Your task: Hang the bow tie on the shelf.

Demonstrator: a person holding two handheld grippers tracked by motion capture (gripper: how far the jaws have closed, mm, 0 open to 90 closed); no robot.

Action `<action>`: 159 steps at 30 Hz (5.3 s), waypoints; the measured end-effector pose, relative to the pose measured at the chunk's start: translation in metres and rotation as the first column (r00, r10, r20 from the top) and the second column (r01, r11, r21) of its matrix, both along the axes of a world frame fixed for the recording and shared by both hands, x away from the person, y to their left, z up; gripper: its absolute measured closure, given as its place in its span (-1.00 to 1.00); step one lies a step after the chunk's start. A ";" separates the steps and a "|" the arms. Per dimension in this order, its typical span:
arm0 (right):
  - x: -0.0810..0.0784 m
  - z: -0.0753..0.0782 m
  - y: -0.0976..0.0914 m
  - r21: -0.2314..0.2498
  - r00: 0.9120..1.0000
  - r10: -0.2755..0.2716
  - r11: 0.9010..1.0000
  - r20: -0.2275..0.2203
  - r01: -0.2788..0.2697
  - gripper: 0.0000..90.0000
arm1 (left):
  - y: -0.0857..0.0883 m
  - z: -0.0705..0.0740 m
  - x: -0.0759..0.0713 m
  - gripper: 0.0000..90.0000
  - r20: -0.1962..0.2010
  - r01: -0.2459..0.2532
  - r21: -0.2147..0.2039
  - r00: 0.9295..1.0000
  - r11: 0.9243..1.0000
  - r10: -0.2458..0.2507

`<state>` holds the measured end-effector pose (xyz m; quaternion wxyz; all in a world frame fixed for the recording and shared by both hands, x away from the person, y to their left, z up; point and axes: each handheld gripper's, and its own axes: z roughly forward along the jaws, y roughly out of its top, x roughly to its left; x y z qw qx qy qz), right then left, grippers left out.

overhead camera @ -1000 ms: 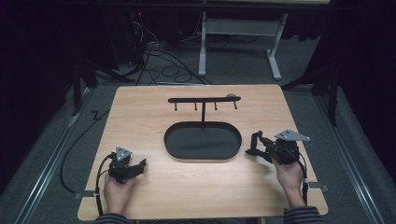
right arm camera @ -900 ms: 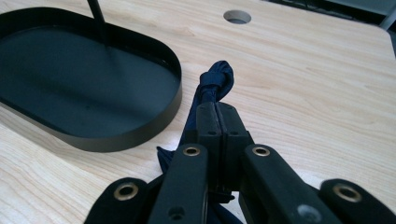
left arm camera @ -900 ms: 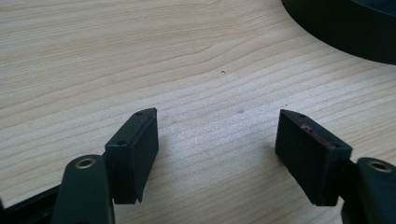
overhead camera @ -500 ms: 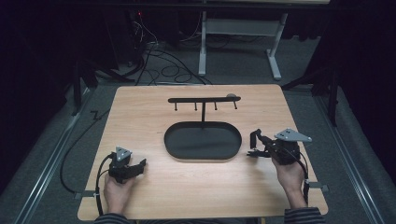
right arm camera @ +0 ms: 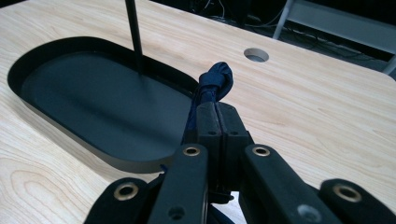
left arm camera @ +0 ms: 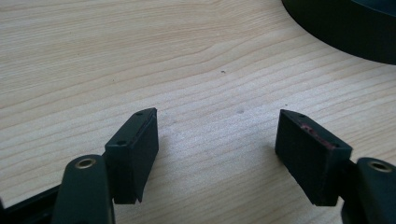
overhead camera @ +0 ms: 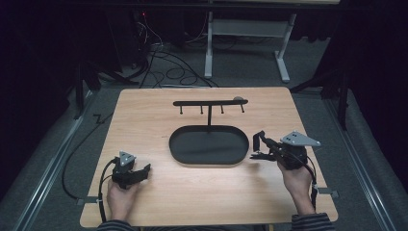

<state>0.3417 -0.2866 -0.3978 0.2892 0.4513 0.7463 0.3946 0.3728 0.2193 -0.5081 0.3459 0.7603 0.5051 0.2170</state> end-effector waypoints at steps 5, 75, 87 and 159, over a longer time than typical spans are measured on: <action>0.001 0.003 0.001 0.013 1.000 0.015 1.000 0.006 -0.015 1.00 | 0.000 0.000 0.000 -0.32 0.000 0.000 0.000 1.000 1.000 0.000; 0.046 0.050 0.034 0.099 0.989 0.144 0.984 0.040 -0.147 1.00 | 0.000 0.000 0.000 -0.32 0.002 -0.001 0.000 1.000 1.000 0.001; 0.061 0.054 0.036 0.099 0.990 0.134 0.986 0.039 -0.138 1.00 | 0.000 0.000 0.000 -0.32 0.002 -0.001 0.001 1.000 1.000 0.001; 0.073 0.045 0.011 0.173 0.999 0.042 0.984 -0.002 -0.041 0.41 | 0.000 0.000 0.000 -0.32 0.002 -0.001 0.001 1.000 1.000 0.001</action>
